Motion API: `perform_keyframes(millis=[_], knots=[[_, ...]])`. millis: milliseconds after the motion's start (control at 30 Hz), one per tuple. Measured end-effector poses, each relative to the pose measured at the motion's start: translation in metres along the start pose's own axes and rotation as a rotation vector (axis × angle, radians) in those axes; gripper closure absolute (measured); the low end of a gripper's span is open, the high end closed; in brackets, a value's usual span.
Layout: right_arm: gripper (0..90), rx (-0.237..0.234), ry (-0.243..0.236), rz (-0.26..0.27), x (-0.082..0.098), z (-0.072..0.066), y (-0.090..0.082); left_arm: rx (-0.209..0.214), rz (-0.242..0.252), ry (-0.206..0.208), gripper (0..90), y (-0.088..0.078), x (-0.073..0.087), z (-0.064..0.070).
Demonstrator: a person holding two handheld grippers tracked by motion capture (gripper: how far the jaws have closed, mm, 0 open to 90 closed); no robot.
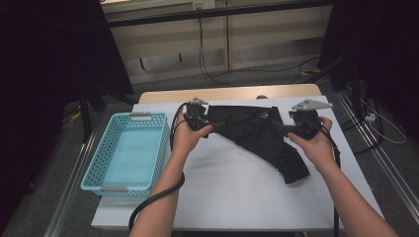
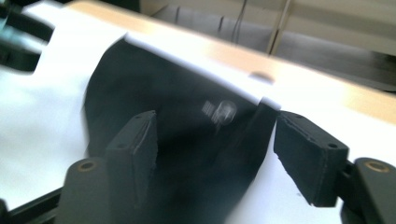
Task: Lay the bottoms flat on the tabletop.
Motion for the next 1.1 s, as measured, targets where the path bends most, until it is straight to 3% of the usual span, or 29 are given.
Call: perform_keyframes(millis=[167,400,600,800,933,1033,1100], knots=[[28.9,-0.033,0.006,-0.013,0.03,-0.015,-0.013,0.019,-0.001,0.009,16.1,-0.012,0.019,0.009],[31.2,-0.055,-0.009,-0.061,0.063,-0.032,-0.013,0.007,0.005,0.035,14.4,-0.028,0.039,0.013],[47.0,-0.074,-0.037,-0.098,0.07,-0.041,-0.009,0.002,0.027,0.017,14.3,-0.033,0.059,0.014],[68.5,-0.129,-0.068,-0.151,0.072,-0.052,-0.008,-0.01,0.006,0.031,14.3,-0.038,0.068,0.012],[68.1,-0.119,-0.084,-0.193,0.075,-0.057,0.0,-0.005,0.001,0.038,14.3,-0.038,0.071,0.014],[62.3,-0.091,-0.079,-0.218,0.079,-0.055,0.005,-0.009,0.001,0.047,14.2,-0.038,0.072,0.015],[58.4,-0.082,-0.092,-0.223,0.08,-0.054,0.007,-0.004,0.006,0.031,14.3,-0.038,0.072,0.016]])
Point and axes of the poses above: each handheld gripper's, and its own axes: y roughly forward along the jaws, x roughly out of its underside, z roughly to its right, the point moved 3 cm from there along y, roughly forward along the jaws, and after that the axes turned 9 degrees about -x, right-handed, at the moved point
